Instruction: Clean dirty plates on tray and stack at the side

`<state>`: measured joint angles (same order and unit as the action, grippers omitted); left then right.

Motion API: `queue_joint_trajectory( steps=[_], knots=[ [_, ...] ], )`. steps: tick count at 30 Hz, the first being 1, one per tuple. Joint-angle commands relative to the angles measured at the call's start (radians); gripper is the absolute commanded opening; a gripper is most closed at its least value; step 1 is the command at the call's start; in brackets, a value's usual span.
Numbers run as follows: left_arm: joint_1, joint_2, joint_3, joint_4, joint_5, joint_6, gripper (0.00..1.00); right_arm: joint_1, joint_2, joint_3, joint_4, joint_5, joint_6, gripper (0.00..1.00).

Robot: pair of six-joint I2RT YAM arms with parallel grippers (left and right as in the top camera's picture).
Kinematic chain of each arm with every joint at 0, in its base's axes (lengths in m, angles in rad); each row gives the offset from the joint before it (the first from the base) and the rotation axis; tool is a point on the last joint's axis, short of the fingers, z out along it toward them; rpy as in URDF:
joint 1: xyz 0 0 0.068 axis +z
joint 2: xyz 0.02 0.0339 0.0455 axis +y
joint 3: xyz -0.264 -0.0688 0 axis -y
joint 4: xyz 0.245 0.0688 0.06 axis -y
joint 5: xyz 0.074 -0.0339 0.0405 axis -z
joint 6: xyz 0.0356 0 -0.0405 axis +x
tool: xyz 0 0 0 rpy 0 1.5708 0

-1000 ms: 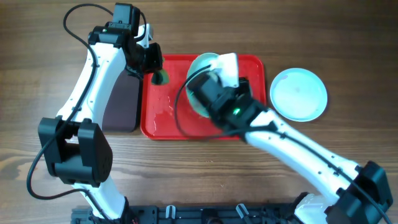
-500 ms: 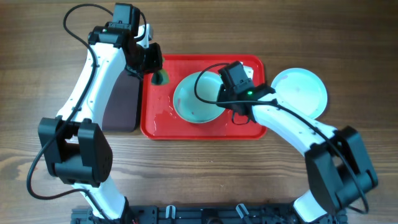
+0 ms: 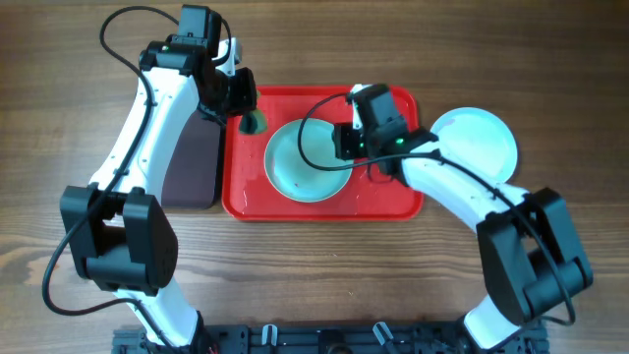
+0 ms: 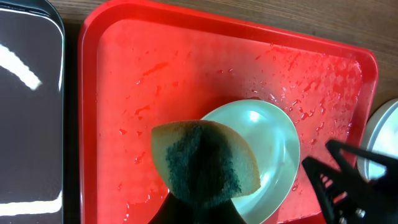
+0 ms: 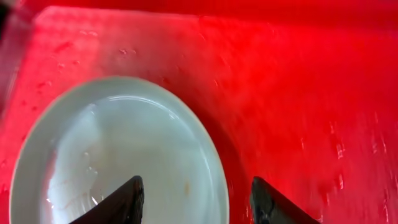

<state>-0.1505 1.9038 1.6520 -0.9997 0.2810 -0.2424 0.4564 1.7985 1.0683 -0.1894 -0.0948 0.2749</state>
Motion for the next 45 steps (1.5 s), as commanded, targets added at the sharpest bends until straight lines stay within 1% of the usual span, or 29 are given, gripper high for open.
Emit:
queue_joint_trajectory(
  steps=[1, 4, 7, 9, 11, 12, 13, 15, 17, 19, 22, 24, 26, 29, 31, 33, 35, 39, 43, 45],
  knots=[
    [-0.005, 0.010, -0.005, 0.000, -0.005, -0.010, 0.04, -0.036, 0.087, 0.000, 0.047, -0.121, -0.167, 0.54],
    [-0.005, 0.010, -0.005, 0.001, -0.006, -0.035, 0.04, -0.045, 0.148, 0.000, 0.079, -0.159, -0.167, 0.52],
    [-0.005, 0.010, -0.005, 0.007, -0.005, -0.035, 0.04, -0.045, 0.176, 0.000, 0.103, -0.169, -0.142, 0.48],
    [-0.005, 0.010, -0.005, 0.010, -0.006, -0.035, 0.04, -0.045, 0.186, 0.000, 0.119, -0.170, -0.106, 0.41],
    [-0.005, 0.010, -0.005, 0.010, -0.006, -0.035, 0.04, -0.045, 0.188, 0.000, 0.123, -0.169, -0.072, 0.28],
    [-0.005, 0.010, -0.005, 0.009, -0.005, -0.036, 0.04, -0.045, 0.188, 0.000, 0.122, -0.169, -0.054, 0.14],
    [-0.005, 0.010, -0.005, 0.009, -0.006, -0.036, 0.04, -0.045, 0.188, 0.000, 0.118, -0.169, -0.039, 0.04],
    [-0.005, 0.010, -0.005, 0.008, -0.005, -0.036, 0.04, -0.045, 0.188, 0.000, 0.104, -0.153, 0.010, 0.04],
    [-0.005, 0.010, -0.005, 0.007, -0.005, -0.040, 0.04, -0.045, 0.188, 0.000, 0.080, -0.098, 0.095, 0.04],
    [-0.005, 0.010, -0.005, 0.007, -0.005, -0.063, 0.04, -0.046, 0.184, 0.000, 0.041, -0.006, 0.216, 0.04],
    [-0.005, 0.010, -0.005, 0.008, -0.005, -0.080, 0.04, -0.046, 0.167, 0.002, -0.065, 0.156, 0.455, 0.04],
    [-0.005, 0.010, -0.006, 0.008, -0.006, -0.080, 0.04, -0.046, 0.155, 0.002, -0.125, 0.200, 0.560, 0.04],
    [-0.006, 0.010, -0.007, 0.008, -0.006, -0.080, 0.04, -0.046, 0.152, 0.002, -0.143, 0.168, 0.573, 0.04],
    [-0.016, 0.010, -0.024, 0.029, -0.006, -0.080, 0.04, -0.045, 0.152, 0.002, -0.144, 0.064, 0.546, 0.04],
    [-0.030, 0.010, -0.058, 0.076, -0.006, -0.080, 0.04, -0.045, 0.152, 0.002, -0.143, 0.017, 0.515, 0.04],
    [-0.043, 0.010, -0.090, 0.123, -0.007, -0.080, 0.04, -0.045, 0.152, 0.001, -0.145, 0.010, 0.504, 0.04],
    [-0.063, 0.011, -0.137, 0.197, -0.027, -0.080, 0.04, -0.045, 0.152, 0.001, -0.143, 0.006, 0.479, 0.04],
    [-0.114, 0.011, -0.240, 0.367, -0.147, -0.076, 0.04, -0.045, 0.152, 0.001, -0.137, 0.003, 0.458, 0.04],
    [-0.175, 0.011, -0.330, 0.534, -0.216, -0.013, 0.04, -0.045, 0.152, 0.001, -0.135, 0.004, 0.457, 0.04],
    [-0.224, 0.011, -0.387, 0.626, -0.307, 0.003, 0.04, -0.045, 0.152, 0.001, -0.134, 0.004, 0.457, 0.04]
  ],
)
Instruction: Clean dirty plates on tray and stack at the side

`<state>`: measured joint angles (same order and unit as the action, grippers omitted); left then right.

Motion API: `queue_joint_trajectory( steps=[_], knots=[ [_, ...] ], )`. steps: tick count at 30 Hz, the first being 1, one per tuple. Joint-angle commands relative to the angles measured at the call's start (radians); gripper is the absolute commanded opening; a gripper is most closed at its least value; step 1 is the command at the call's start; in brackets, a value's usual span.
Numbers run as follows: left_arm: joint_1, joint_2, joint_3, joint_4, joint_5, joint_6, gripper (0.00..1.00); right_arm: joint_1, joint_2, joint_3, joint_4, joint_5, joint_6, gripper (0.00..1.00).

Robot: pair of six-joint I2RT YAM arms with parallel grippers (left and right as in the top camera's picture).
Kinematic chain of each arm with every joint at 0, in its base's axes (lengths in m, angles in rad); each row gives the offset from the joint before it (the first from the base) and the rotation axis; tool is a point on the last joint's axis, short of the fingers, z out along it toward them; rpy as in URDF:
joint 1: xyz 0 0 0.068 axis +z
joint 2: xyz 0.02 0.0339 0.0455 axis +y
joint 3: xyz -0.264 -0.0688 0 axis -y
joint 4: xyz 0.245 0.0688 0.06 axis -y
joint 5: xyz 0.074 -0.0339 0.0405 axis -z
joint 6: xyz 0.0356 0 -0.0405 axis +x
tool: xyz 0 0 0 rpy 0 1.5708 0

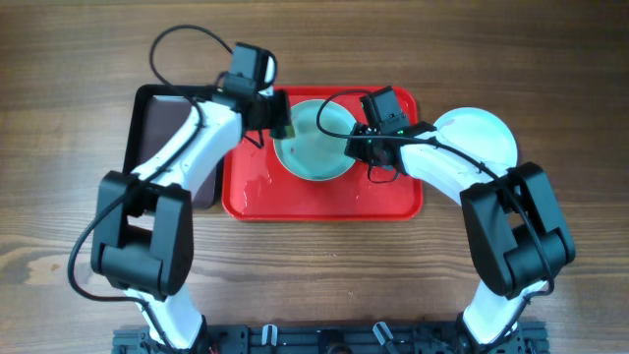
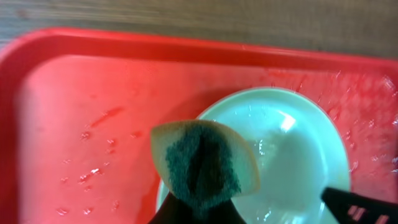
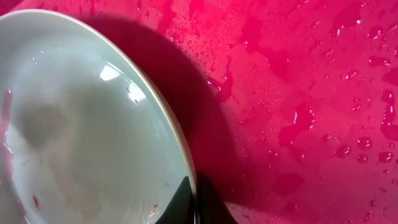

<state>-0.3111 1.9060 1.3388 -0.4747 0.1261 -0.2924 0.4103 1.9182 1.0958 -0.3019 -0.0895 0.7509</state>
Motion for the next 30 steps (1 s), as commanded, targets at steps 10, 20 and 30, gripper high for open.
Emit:
queue_joint_trajectory(
  steps=[10, 20, 30],
  knots=[
    [-0.145, 0.041, -0.196, 0.233, -0.296, 0.049, 0.04, 0.001, 0.036, -0.026, -0.013, 0.002, -0.030, 0.04],
    [-0.172, 0.067, -0.196, 0.253, -0.090, 0.057, 0.04, 0.001, 0.036, -0.026, -0.011, 0.002, -0.037, 0.04],
    [-0.169, 0.075, -0.196, 0.338, -0.336, 0.005, 0.04, 0.001, 0.036, -0.026, -0.013, 0.002, -0.043, 0.04]
  ],
)
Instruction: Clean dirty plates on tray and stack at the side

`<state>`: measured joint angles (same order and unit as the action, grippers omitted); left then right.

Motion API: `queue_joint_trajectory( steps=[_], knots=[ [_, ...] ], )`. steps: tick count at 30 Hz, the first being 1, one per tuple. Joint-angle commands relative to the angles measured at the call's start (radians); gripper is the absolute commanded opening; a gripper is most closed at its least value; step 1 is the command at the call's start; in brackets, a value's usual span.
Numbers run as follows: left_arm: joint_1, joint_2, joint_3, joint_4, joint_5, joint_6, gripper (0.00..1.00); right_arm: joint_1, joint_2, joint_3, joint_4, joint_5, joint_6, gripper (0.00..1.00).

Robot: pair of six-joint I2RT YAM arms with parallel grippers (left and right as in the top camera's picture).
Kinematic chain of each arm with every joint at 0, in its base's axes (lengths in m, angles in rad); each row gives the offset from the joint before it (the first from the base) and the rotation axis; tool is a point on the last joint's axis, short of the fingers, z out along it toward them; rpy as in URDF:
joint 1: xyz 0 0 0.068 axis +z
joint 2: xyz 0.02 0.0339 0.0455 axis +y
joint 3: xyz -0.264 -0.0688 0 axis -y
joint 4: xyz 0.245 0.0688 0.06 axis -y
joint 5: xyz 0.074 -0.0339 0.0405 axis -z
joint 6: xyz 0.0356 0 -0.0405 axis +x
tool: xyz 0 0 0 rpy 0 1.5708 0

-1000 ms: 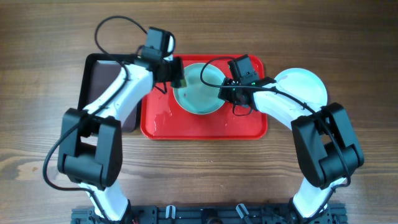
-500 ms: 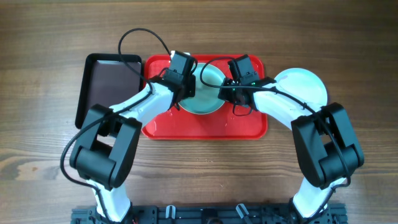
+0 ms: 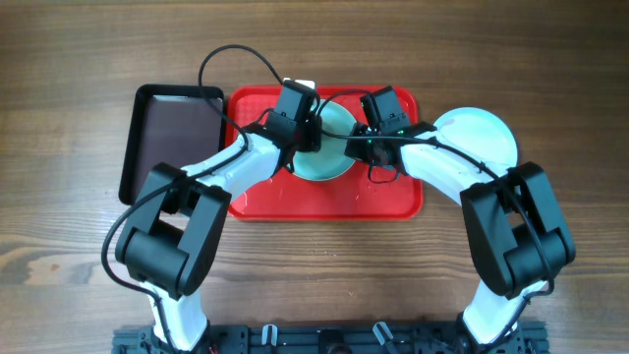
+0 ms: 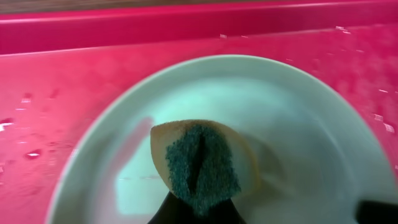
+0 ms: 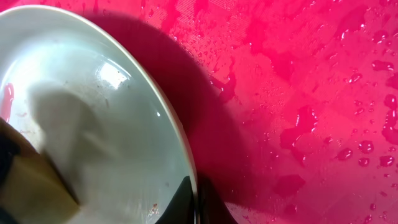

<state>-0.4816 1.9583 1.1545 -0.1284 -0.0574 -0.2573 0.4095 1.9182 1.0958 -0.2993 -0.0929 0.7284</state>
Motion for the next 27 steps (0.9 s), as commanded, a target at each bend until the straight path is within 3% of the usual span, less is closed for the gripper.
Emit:
queue_joint_trajectory(
  steps=[1, 8, 14, 19, 23, 27],
  knots=[
    [0.004, 0.026, -0.012, -0.016, -0.184, -0.044, 0.04, 0.002, 0.036, -0.026, -0.015, 0.005, -0.021, 0.04],
    [0.008, 0.028, -0.012, -0.116, -0.186, -0.127, 0.04, 0.002, 0.036, -0.026, -0.015, 0.005, -0.020, 0.04],
    [0.008, 0.028, -0.012, -0.192, 0.237, -0.144, 0.04, 0.002, 0.036, -0.026, -0.017, 0.005, -0.021, 0.04],
    [0.008, 0.024, -0.012, -0.177, 0.431, -0.216, 0.04, 0.002, 0.036, -0.026, -0.016, 0.005, -0.021, 0.04],
    [0.008, 0.024, -0.012, -0.118, 0.395, -0.230, 0.04, 0.002, 0.036, -0.026, -0.018, 0.005, -0.021, 0.04],
    [0.008, 0.024, -0.012, -0.054, 0.192, -0.230, 0.04, 0.002, 0.036, -0.026, -0.019, 0.002, -0.021, 0.04]
  ],
)
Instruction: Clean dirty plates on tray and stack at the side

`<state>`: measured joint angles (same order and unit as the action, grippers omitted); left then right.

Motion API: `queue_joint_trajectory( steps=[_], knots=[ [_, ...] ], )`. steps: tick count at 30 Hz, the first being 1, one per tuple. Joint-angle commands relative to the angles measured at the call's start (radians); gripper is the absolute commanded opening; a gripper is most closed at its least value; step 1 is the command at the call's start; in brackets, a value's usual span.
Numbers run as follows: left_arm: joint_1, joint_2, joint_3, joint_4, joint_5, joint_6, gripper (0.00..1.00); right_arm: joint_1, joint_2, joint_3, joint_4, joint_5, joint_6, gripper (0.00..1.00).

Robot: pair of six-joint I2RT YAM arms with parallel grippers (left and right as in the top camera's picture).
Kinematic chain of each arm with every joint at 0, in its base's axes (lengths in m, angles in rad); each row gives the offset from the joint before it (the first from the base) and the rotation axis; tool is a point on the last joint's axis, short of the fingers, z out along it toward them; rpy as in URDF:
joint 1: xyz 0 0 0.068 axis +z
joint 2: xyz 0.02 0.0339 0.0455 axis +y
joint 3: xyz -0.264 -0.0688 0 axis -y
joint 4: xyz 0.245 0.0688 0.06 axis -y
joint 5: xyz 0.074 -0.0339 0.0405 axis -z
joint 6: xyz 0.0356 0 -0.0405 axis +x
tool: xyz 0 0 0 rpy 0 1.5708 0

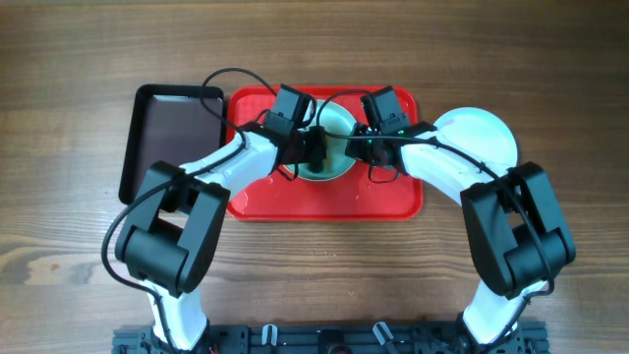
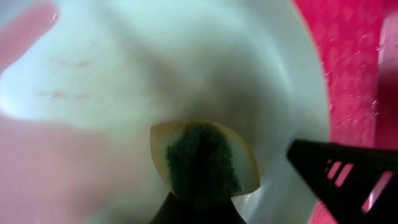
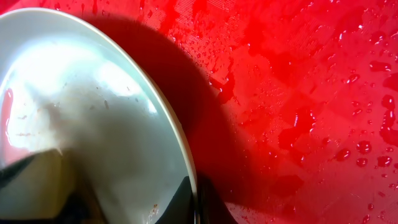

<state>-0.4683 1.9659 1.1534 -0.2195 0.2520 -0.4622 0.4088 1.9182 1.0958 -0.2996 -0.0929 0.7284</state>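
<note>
A pale green plate [image 1: 335,126] stands tilted over the red tray [image 1: 383,197]. My right gripper [image 3: 196,194] is shut on its right rim, one finger on each face. The plate [image 3: 93,106] fills the left of the right wrist view, with small brown specks near the rim. My left gripper [image 2: 199,204] is shut on a yellow and green sponge [image 2: 202,158], which presses against the plate's inner face [image 2: 155,68]. In the left wrist view, the right gripper's black finger [image 2: 348,177] shows at the plate's edge. From overhead, the left gripper [image 1: 313,147] sits over the plate's middle.
A clean pale plate [image 1: 482,143] lies on the table right of the tray. A black tray [image 1: 162,147] lies left of the red one. The red tray's floor [image 3: 311,93] is wet with droplets. Both arms crowd the tray's upper half.
The sponge has moved from the plate's upper middle down and right, close to the rim that my right gripper holds. The right gripper and plate have kept their place.
First the plate lay flat on the tray with my right gripper open at its rim, the sponge held off to the left. Then the right gripper was shut on the rim with the plate tilted up. The sponge reached the plate's face and now sits lower on it.
</note>
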Motion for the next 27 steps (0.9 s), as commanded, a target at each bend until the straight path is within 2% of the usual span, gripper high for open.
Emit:
queue_joint_trajectory(
  steps=[1, 9, 12, 15, 21, 24, 27],
  knots=[
    [-0.005, 0.016, -0.011, 0.048, -0.173, -0.026, 0.04, 0.002, 0.036, -0.026, -0.019, 0.002, -0.021, 0.04],
    [-0.005, 0.017, -0.011, 0.046, -0.556, -0.026, 0.04, 0.002, 0.036, -0.026, -0.016, 0.002, -0.021, 0.04],
    [-0.005, 0.017, -0.011, 0.010, -0.576, -0.026, 0.04, 0.002, 0.036, -0.026, -0.016, 0.002, -0.022, 0.04],
    [-0.008, 0.017, -0.011, -0.066, -0.480, -0.026, 0.04, 0.002, 0.036, -0.026, -0.016, 0.001, -0.022, 0.04],
    [-0.005, 0.016, -0.011, -0.243, -0.103, -0.025, 0.04, 0.002, 0.036, -0.026, -0.016, -0.031, -0.023, 0.04],
    [-0.005, 0.016, -0.011, -0.259, 0.064, -0.025, 0.04, 0.002, 0.036, -0.026, -0.016, -0.048, -0.027, 0.04],
    [-0.005, 0.016, -0.011, -0.211, 0.216, -0.024, 0.04, 0.002, 0.036, -0.026, -0.015, -0.066, -0.041, 0.04]
  ],
)
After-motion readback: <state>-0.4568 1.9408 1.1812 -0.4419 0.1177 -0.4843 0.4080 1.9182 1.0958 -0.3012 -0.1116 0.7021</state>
